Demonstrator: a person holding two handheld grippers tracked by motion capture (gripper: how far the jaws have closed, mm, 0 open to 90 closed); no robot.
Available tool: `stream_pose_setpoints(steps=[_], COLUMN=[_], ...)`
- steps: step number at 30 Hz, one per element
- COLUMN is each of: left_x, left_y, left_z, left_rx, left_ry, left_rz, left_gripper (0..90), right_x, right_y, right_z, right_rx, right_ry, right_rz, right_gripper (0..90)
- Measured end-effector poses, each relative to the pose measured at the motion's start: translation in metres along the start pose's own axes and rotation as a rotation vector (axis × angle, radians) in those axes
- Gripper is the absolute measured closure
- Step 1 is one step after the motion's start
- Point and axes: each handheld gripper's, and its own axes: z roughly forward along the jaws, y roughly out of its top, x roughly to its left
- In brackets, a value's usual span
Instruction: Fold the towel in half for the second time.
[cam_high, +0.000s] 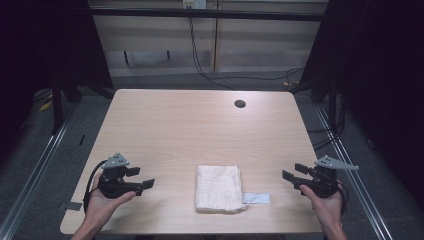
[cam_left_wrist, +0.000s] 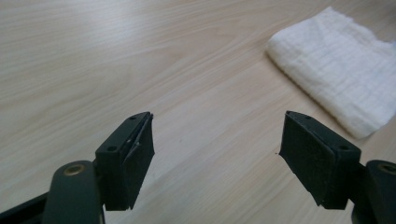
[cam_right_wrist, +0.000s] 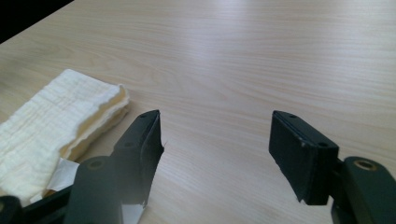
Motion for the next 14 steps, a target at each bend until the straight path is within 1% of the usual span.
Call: stream_pose_setpoints(steps=[1, 2, 3, 4, 6, 7, 8, 10, 11, 13, 14], left_x=[0.002, 0.005, 0.007, 0.009, 0.014, 0.015, 0.017, 0.021, 0.022, 0.024, 0.025], left_y=[-0.004, -0.011, -0.016, -0.021, -0.027, -0.028, -0.027, -0.027, -0.027, -0.027, -0.027], left_z=[-0.001, -0.002, -0.003, -0.003, -0.007, -0.008, -0.010, -0.012, -0.011, -0.011, -0.010], left_rx=[-0.002, -0.012, -0.013, -0.015, -0.016, -0.020, -0.026, -0.057, -0.062, -0.068, -0.084], left_ry=[0.009, 0.024, 0.031, 0.036, 0.029, 0.034, 0.042, 0.062, 0.061, 0.115, 0.115], left_rz=[-0.009, -0.023, -0.030, -0.047, -0.072, -0.083, -0.078, -0.098, -0.107, -0.108, -0.128], left_gripper=[25.4, 25.2, 24.9, 24.9, 24.5, 24.5, 24.1, 24.0, 24.0, 24.6, 24.5], right_x=[-0.001, -0.001, -0.001, -0.002, -0.003, -0.004, -0.005, -0.006, -0.008, -0.011, -0.012], right_y=[-0.003, -0.004, -0.008, -0.010, -0.015, -0.018, -0.019, -0.021, -0.021, -0.020, -0.020], right_z=[-0.001, -0.001, -0.002, -0.002, -0.002, -0.002, -0.002, -0.002, -0.002, -0.002, -0.001], right_rx=[0.007, 0.009, 0.011, 0.013, 0.018, 0.022, 0.024, 0.026, 0.025, 0.024, 0.025], right_ry=[-0.001, -0.007, -0.018, -0.023, -0.037, -0.042, -0.040, -0.044, -0.051, -0.056, -0.063], right_rz=[-0.005, -0.008, -0.013, -0.016, -0.027, -0.020, -0.017, -0.007, 0.014, 0.037, 0.030], right_gripper=[34.3, 33.9, 33.9, 33.9, 33.6, 33.4, 33.2, 32.8, 32.6, 30.6, 30.6])
